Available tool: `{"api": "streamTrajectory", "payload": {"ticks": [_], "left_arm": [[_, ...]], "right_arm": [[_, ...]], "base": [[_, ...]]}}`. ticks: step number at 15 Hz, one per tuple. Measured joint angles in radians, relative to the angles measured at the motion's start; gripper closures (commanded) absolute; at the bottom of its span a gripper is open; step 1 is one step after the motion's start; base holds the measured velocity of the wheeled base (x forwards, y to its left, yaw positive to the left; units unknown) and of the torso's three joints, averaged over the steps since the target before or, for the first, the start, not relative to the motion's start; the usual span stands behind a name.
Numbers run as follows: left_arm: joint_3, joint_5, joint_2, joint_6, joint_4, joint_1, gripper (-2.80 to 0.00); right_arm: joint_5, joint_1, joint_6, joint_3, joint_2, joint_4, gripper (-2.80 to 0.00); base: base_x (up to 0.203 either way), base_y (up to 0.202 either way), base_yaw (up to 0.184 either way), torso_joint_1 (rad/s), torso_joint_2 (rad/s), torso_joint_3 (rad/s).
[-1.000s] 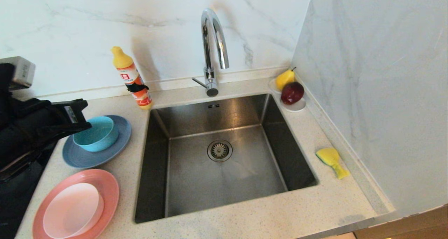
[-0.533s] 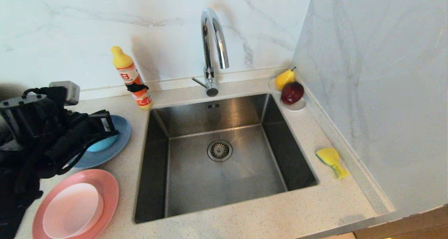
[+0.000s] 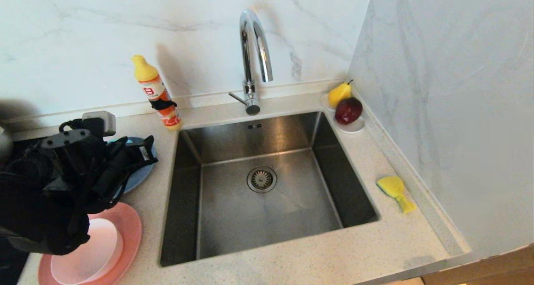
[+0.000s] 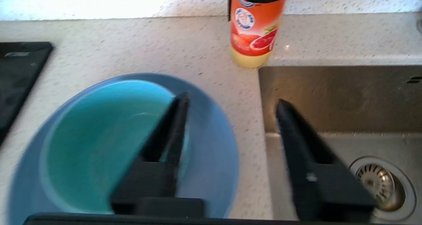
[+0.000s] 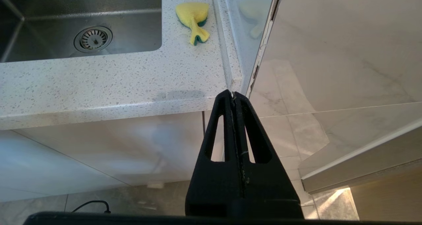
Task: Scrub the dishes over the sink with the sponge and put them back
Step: Grab the dish soap
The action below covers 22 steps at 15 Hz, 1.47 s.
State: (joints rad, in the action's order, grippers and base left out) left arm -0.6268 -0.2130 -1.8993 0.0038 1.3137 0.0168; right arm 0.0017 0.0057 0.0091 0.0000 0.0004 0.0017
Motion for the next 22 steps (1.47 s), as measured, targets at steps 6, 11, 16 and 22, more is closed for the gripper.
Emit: {"api": "streamTrajectory", "payload": {"ticks": [6,11,16,22], "left_arm": [[-0.068,-0.01,-0.12,0.003,0.086,0.001,-2.8],[-0.177,-0.037,-0.189,0.01,0.092,0.001,-2.8],[-0.291,-0.039,-0.249,0.019,0.079,0.001,-2.8],[-0.423,-0.041,-0.31,0.029,0.036,0.004,-2.8]], "right_arm": [[0.0,0.0,0.0,0.0,0.0,0.0,0.0],[-0.001,0.0,0.0,0.0,0.0,0.0,0.0],[-0.001,0.0,0.0,0.0,0.0,0.0,0.0],[0.0,0.0,0.0,0.0,0.0,0.0,0.0]], "base": [[0.0,0.0,0.0,0.0,0.0,0.0],[0.0,0.0,0.0,0.0,0.0,0.0],[0.0,0.0,0.0,0.0,0.0,0.0],[0.0,0.0,0.0,0.0,0.0,0.0]]}}
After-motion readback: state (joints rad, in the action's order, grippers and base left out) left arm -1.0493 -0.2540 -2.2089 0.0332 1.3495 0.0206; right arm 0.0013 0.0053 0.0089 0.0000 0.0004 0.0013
